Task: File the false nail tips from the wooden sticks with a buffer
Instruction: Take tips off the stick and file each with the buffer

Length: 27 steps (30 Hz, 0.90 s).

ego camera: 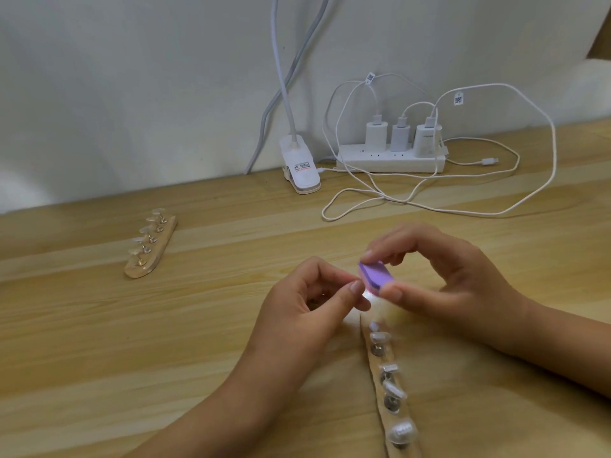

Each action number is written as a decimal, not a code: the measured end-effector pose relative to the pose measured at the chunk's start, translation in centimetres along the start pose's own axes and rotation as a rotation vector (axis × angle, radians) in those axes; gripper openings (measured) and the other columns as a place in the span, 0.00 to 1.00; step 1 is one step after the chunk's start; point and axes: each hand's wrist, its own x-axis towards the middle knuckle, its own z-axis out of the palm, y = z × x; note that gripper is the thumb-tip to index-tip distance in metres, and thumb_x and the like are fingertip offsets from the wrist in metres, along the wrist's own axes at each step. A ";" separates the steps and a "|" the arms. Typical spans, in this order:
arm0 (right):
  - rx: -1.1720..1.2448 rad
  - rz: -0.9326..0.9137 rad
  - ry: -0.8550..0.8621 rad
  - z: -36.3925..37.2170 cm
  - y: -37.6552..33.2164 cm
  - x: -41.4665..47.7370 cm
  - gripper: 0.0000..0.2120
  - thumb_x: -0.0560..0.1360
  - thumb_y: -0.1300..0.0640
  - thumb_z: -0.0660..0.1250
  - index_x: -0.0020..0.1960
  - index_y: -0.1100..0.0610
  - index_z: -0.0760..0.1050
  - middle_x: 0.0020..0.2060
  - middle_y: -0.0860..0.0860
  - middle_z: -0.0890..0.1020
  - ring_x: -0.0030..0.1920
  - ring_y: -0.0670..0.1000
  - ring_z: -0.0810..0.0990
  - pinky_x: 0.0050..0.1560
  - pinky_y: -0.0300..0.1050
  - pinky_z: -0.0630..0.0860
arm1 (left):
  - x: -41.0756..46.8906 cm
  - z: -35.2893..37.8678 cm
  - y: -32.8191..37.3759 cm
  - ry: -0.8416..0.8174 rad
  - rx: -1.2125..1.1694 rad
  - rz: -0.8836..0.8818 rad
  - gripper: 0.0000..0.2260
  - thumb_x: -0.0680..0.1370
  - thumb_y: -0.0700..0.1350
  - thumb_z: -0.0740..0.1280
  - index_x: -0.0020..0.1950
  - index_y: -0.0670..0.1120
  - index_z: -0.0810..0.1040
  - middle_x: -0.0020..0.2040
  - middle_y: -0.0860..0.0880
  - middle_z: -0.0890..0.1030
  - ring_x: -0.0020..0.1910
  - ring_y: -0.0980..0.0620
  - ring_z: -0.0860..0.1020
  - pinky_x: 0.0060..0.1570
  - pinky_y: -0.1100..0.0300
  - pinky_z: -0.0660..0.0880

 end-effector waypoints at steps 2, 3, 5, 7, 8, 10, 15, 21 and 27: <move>0.049 0.078 0.027 -0.1 0.1 0.1 0.13 0.70 0.46 0.70 0.51 0.50 0.79 0.47 0.42 0.82 0.48 0.48 0.79 0.51 0.47 0.76 | 0.0 0.0 0.0 0.005 0.006 -0.007 0.03 0.75 0.47 0.71 0.42 0.51 0.79 0.39 0.51 0.86 0.42 0.54 0.82 0.43 0.69 0.74; 0.056 0.079 0.025 0.0 0.1 0.1 0.12 0.70 0.46 0.70 0.51 0.50 0.80 0.47 0.42 0.82 0.49 0.49 0.79 0.51 0.47 0.76 | -0.1 0.0 0.0 0.001 0.008 -0.008 0.03 0.75 0.47 0.71 0.42 0.51 0.79 0.39 0.51 0.86 0.42 0.54 0.82 0.43 0.69 0.74; 0.017 0.027 -0.001 0.0 0.3 0.1 0.12 0.71 0.48 0.70 0.52 0.52 0.79 0.47 0.44 0.82 0.49 0.51 0.79 0.51 0.47 0.76 | -0.1 0.0 0.0 -0.006 0.012 -0.004 0.03 0.76 0.46 0.71 0.42 0.51 0.79 0.39 0.51 0.86 0.42 0.55 0.83 0.44 0.69 0.74; 0.039 0.074 0.013 -0.1 0.2 0.1 0.12 0.71 0.47 0.70 0.52 0.51 0.80 0.46 0.44 0.82 0.48 0.50 0.79 0.51 0.48 0.76 | -0.1 0.0 -0.1 0.001 0.015 -0.005 0.03 0.76 0.45 0.71 0.42 0.51 0.79 0.39 0.51 0.86 0.42 0.56 0.83 0.44 0.68 0.74; 0.060 0.108 0.020 -0.1 0.3 0.1 0.13 0.70 0.45 0.70 0.51 0.50 0.80 0.46 0.44 0.82 0.48 0.50 0.79 0.52 0.49 0.76 | -0.1 0.0 -0.1 0.005 0.014 -0.006 0.03 0.76 0.45 0.71 0.42 0.51 0.79 0.39 0.51 0.86 0.41 0.55 0.83 0.44 0.68 0.75; 0.053 0.077 0.008 -0.1 0.2 0.1 0.14 0.71 0.45 0.70 0.52 0.52 0.80 0.46 0.45 0.82 0.48 0.51 0.79 0.52 0.49 0.76 | -0.1 0.1 0.0 0.003 0.012 -0.010 0.03 0.75 0.47 0.71 0.42 0.52 0.79 0.39 0.52 0.86 0.41 0.55 0.83 0.44 0.67 0.74; 0.116 0.156 0.016 0.0 0.4 0.2 0.14 0.69 0.45 0.74 0.50 0.51 0.81 0.45 0.44 0.83 0.47 0.49 0.79 0.51 0.46 0.76 | -0.1 0.1 0.0 0.017 0.003 -0.018 0.03 0.74 0.49 0.71 0.42 0.51 0.80 0.39 0.52 0.86 0.41 0.52 0.83 0.43 0.67 0.74; 0.145 0.172 -0.014 -0.1 0.4 0.2 0.13 0.70 0.42 0.70 0.50 0.47 0.81 0.46 0.43 0.84 0.47 0.49 0.80 0.52 0.39 0.76 | -0.2 0.1 0.0 0.023 -0.004 -0.023 0.03 0.75 0.45 0.71 0.42 0.49 0.80 0.38 0.51 0.86 0.41 0.55 0.82 0.42 0.69 0.74; 0.233 0.229 -0.041 0.0 0.2 0.3 0.12 0.71 0.43 0.69 0.50 0.48 0.81 0.46 0.45 0.85 0.47 0.44 0.82 0.50 0.32 0.74 | -0.1 0.1 0.1 0.020 -0.024 -0.020 0.03 0.74 0.46 0.71 0.41 0.49 0.80 0.38 0.50 0.86 0.39 0.56 0.82 0.41 0.70 0.74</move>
